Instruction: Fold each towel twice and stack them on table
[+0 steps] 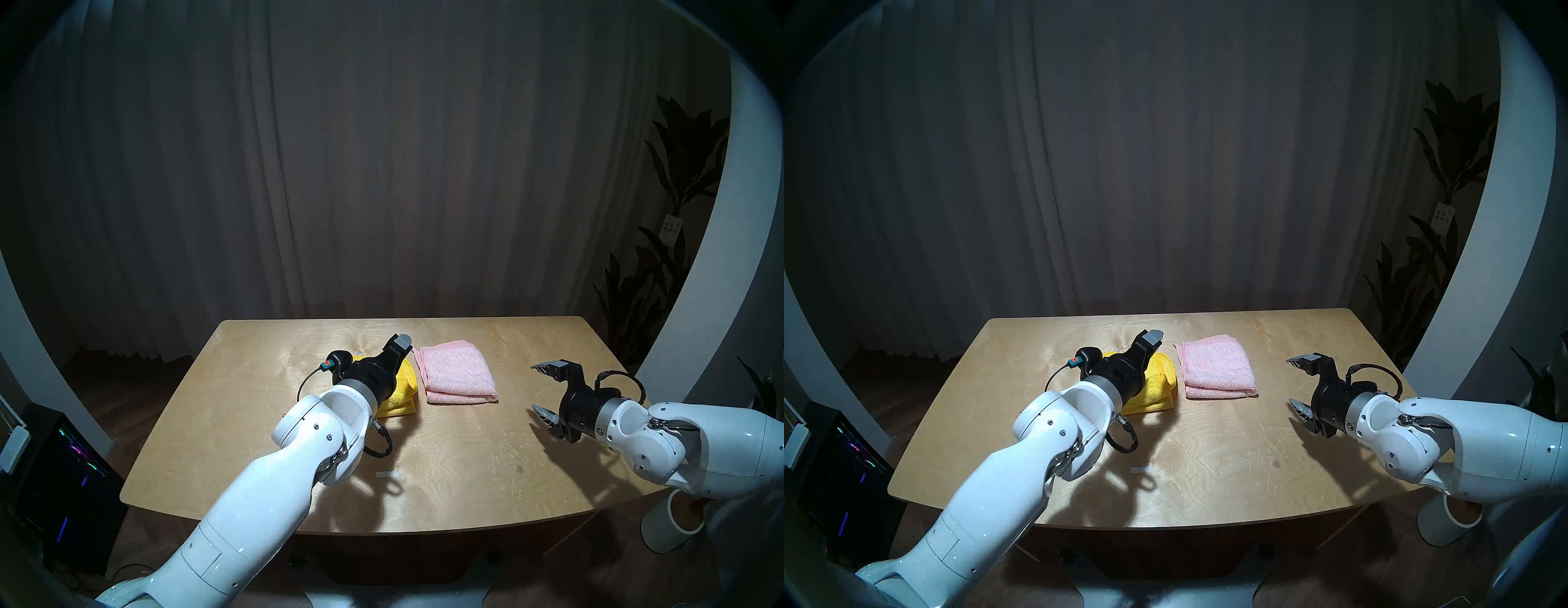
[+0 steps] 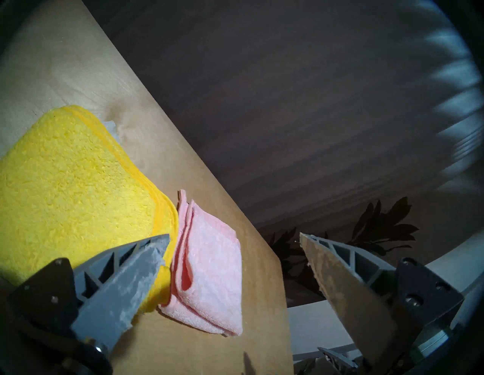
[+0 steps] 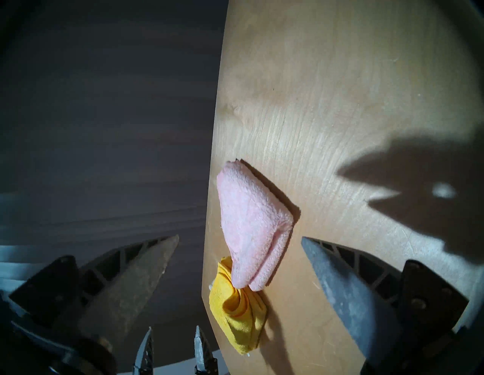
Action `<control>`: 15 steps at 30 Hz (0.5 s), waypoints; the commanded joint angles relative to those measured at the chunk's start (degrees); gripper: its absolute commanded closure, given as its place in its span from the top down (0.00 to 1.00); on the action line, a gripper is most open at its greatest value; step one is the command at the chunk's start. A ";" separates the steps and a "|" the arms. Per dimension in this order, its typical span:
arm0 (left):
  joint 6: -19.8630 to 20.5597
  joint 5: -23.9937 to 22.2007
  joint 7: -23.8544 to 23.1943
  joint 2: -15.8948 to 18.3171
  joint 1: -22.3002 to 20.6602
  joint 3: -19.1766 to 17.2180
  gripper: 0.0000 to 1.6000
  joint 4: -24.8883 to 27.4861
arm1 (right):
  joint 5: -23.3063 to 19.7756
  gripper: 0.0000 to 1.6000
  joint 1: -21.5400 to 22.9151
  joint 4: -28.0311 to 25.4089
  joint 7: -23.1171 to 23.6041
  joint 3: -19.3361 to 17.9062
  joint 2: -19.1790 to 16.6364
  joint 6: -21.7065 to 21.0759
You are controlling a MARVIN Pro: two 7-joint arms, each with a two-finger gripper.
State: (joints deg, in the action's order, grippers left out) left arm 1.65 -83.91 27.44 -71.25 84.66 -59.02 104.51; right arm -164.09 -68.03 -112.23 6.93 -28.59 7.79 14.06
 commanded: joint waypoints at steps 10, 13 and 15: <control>0.91 -11.54 10.73 -6.54 0.68 -0.97 1.00 7.60 | 1.84 1.00 1.91 0.42 -0.77 -1.27 4.43 13.87; 0.30 -13.95 12.16 -7.95 1.12 -1.24 1.00 6.02 | 4.08 1.00 2.78 2.26 -1.92 -1.09 7.03 14.93; 0.02 -13.81 11.87 -8.03 1.12 -1.13 1.00 5.54 | 4.74 1.00 3.10 2.89 -2.35 -1.01 7.86 14.94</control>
State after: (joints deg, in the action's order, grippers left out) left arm 2.83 -95.20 38.69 -76.49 85.49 -59.59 109.32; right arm -162.62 -67.20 -111.49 6.03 -28.88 10.92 27.00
